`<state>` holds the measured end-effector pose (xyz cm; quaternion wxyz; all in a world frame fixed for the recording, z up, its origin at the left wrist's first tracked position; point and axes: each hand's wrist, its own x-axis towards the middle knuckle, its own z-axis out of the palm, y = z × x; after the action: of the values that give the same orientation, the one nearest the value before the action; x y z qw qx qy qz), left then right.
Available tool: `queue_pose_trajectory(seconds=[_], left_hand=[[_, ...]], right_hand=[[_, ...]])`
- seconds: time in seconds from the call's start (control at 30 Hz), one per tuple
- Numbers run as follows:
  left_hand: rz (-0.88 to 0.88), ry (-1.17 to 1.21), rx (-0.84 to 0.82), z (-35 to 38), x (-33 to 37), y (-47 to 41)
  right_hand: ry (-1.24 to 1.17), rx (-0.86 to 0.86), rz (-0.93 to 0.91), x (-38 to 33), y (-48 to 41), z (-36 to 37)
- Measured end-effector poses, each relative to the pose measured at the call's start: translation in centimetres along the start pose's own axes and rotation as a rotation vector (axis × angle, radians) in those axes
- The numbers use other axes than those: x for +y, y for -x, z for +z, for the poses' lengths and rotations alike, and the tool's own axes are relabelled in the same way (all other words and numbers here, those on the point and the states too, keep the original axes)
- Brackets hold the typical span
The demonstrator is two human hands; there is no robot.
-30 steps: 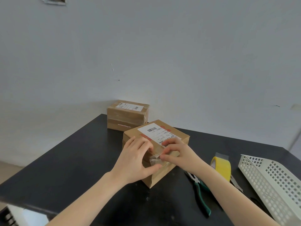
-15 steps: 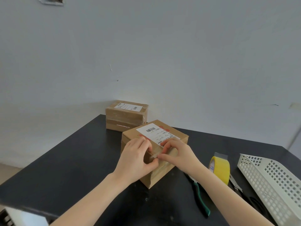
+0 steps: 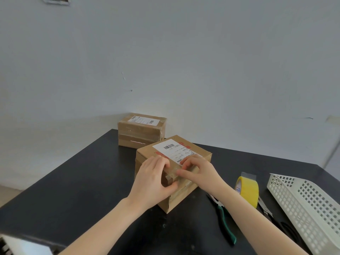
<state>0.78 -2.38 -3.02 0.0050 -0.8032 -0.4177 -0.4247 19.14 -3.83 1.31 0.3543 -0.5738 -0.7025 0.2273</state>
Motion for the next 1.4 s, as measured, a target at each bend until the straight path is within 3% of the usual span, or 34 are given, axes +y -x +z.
queue_pose_trajectory(seconds=[0.3,0.73,1.1,1.4], left_hand=[[-0.048,0.085,-0.120,-0.8,-0.8,0.1],[-0.066,0.119,-0.109,-1.2,-0.5,-0.3],[-0.067,0.106,-0.165,-1.4,-0.8,-0.4],[-0.087,0.128,-0.218,-2.1,-1.3,-1.0]], right_hand=[[0.112,0.036,-0.001,0.0,-0.6,0.8],[0.303,0.128,0.048,-0.6,-1.2,2.3],[0.194,-0.044,0.050,-0.3,-1.1,0.3],[0.213,-0.057,0.053,-0.3,-1.1,0.2]])
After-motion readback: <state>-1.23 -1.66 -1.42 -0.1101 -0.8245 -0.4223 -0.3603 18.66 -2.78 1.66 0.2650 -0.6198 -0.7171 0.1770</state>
